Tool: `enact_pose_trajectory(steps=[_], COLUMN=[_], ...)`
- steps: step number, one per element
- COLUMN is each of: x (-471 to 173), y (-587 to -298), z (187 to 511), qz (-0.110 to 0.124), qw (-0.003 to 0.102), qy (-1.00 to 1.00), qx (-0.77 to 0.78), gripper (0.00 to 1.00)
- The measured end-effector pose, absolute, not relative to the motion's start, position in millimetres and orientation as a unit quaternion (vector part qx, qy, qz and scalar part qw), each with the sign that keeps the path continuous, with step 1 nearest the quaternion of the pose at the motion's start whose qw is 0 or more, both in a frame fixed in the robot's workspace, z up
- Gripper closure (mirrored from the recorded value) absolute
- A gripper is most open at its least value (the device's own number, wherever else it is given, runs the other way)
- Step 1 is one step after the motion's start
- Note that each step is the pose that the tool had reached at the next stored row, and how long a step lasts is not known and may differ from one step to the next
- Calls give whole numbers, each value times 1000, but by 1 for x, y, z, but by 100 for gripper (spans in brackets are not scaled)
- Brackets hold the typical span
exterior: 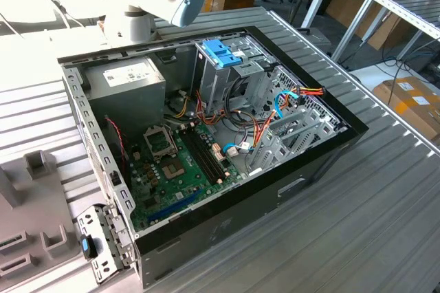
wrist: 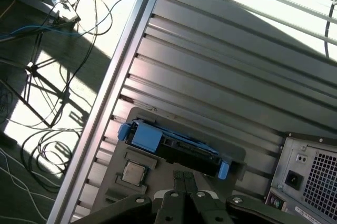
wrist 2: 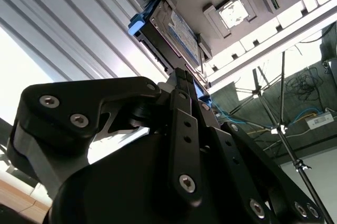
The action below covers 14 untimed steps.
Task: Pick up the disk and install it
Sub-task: 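Pick up the disk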
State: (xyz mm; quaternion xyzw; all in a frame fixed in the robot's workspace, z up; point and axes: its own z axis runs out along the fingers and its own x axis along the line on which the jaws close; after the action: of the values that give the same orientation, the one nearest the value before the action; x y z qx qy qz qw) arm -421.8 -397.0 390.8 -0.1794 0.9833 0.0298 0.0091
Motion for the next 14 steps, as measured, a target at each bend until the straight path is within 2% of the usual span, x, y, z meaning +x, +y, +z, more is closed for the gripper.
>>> enact_pose_trajectory(steps=[14], x=[-422], y=[-397], z=[391], qz=[30], qw=[9], qy=[980], qx=[-194], gripper=[89])
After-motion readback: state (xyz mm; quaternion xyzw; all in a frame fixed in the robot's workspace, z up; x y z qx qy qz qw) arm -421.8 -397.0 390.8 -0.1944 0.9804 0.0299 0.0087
